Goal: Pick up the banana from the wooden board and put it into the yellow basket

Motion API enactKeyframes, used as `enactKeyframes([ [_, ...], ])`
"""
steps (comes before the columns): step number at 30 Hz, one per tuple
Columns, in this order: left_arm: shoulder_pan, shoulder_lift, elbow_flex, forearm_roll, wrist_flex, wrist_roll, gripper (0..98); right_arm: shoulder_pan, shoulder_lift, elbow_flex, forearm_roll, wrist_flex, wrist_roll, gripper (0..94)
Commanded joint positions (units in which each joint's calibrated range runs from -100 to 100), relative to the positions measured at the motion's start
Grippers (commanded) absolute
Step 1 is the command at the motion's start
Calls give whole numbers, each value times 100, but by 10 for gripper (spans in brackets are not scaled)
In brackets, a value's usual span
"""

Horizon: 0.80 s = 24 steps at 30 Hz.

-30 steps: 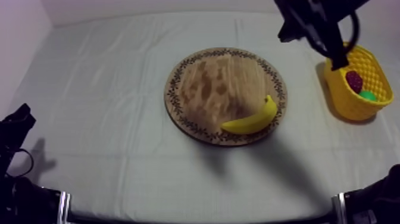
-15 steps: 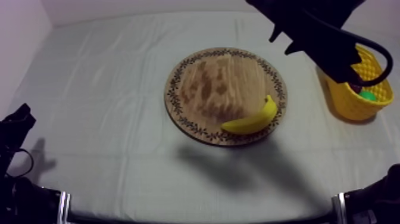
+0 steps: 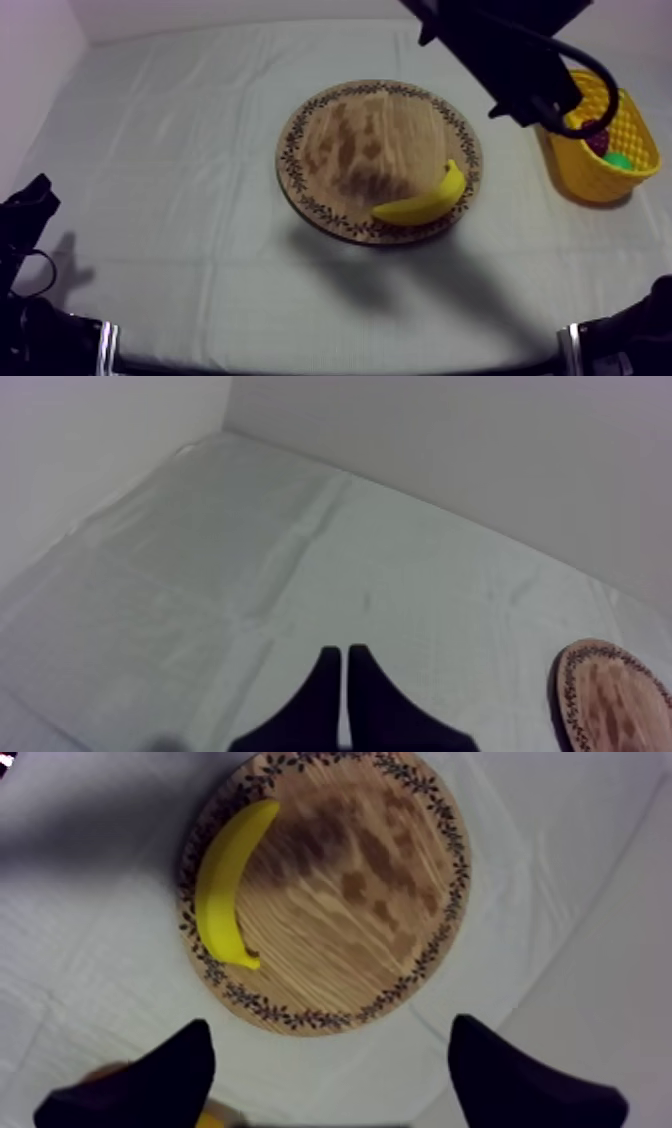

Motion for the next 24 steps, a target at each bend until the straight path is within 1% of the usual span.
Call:
enactKeyframes([
  [1,-2,2,3,-1,-1,1,1,1,93,181,5,-152,-79,742],
  [12,-2,2,3,-1,-1,1,1,56,1014,1158,14,-1372,-364,743],
  [24,-2,2,3,-1,-1,1,1,85,1963,1521,87,-2039,-547,738],
])
